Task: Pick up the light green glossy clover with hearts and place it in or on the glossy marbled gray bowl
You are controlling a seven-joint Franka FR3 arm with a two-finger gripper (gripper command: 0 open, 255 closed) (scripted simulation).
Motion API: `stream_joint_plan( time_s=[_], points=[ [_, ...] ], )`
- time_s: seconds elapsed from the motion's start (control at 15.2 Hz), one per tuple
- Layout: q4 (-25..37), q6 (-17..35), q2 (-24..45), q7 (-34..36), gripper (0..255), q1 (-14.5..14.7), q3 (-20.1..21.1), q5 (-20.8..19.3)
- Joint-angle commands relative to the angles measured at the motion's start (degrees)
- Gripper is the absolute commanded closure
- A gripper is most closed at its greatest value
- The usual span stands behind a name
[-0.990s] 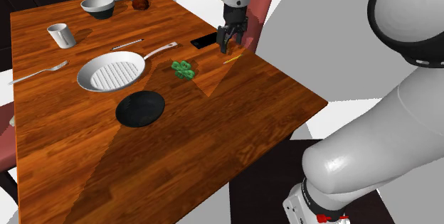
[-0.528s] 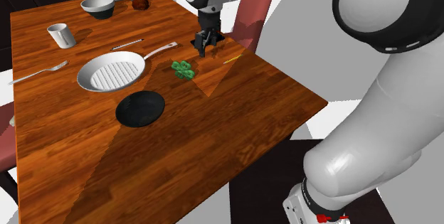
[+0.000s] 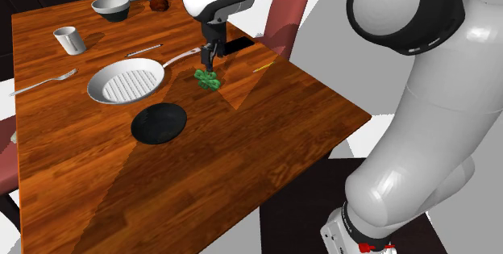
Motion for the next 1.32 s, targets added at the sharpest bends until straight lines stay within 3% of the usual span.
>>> stream_joint_plan(
  time_s=[0.0,0.73,0.79,1.25],
  points=[
    [-0.6,1.3,0.8,0.1,0,0.2,0.0,-0.3],
    [-1.8,3.7,2.0,0.4,0,0.4,-0.1,-0.8],
    [-1.8,3.7,2.0,0.4,255,0.4,-0.1,-0.8],
    [-1.8,3.7,2.0,0.4,255,0.4,-0.1,-0.8]
  ],
)
